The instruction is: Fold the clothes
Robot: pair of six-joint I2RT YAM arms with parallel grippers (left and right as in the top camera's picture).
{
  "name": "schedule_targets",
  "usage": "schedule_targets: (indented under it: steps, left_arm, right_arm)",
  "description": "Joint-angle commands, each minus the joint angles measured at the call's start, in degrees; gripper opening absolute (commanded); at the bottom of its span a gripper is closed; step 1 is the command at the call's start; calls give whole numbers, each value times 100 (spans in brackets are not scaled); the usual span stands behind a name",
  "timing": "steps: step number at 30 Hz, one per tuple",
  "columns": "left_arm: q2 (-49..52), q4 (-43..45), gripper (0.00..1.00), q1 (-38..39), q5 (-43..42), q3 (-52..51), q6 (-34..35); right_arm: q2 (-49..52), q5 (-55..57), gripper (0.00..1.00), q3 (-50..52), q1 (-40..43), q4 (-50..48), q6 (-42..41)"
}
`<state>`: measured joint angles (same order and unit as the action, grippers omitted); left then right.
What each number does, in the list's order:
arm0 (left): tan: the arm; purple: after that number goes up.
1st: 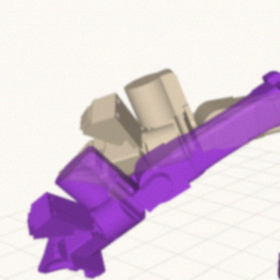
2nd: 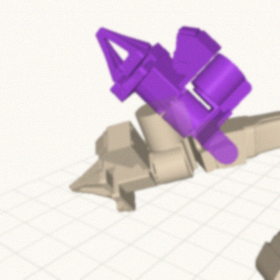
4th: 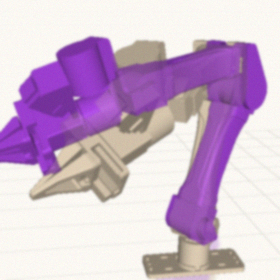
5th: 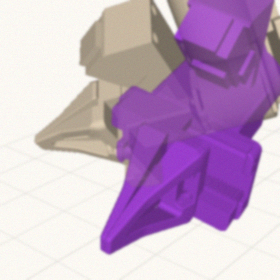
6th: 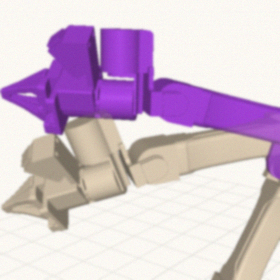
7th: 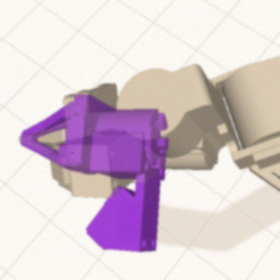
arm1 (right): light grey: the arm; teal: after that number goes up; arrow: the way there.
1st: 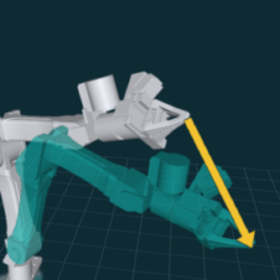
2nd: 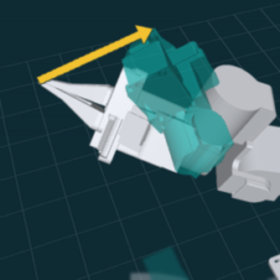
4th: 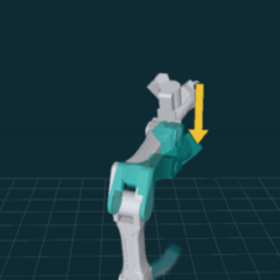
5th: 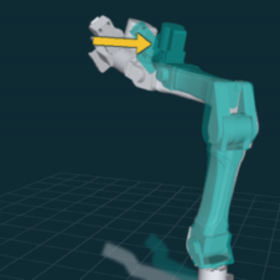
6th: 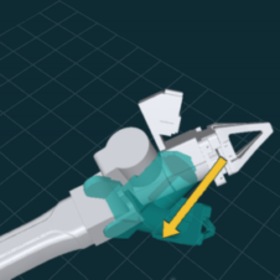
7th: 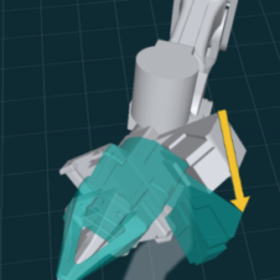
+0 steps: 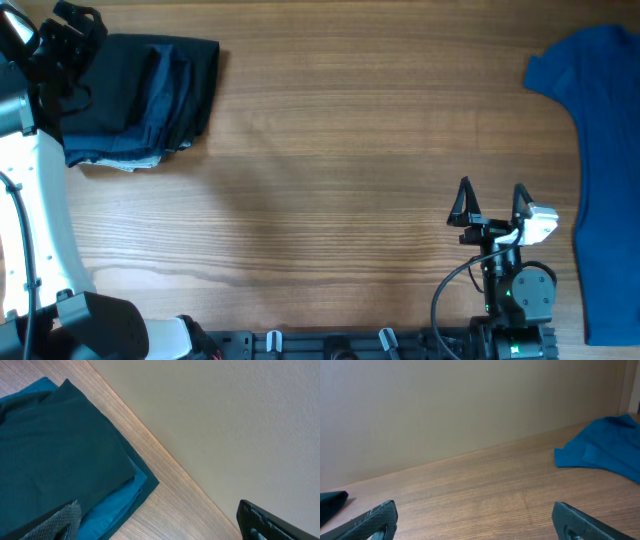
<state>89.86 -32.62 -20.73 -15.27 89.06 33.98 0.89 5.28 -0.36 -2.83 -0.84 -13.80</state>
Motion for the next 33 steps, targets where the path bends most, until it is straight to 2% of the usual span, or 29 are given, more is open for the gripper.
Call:
schedule_targets:
  steps: [1,4,8,33]
  left_arm:
    - [-7,15,100,15,-28,-13,-7]
    - [-7,15,100,15,-28,-13,-7]
    - [-7,15,100,15,-28,-13,-7]
    - [-7,15,100,39,-28,-13,-7]
  right_arm:
    - [-2,249,100,4,28,-26,1060]
    - [149,208,100,4,28,-20,1976]
    - [450,96,100,4,28,-22,2597]
    - [1808,96,100,4,28,-20,2581]
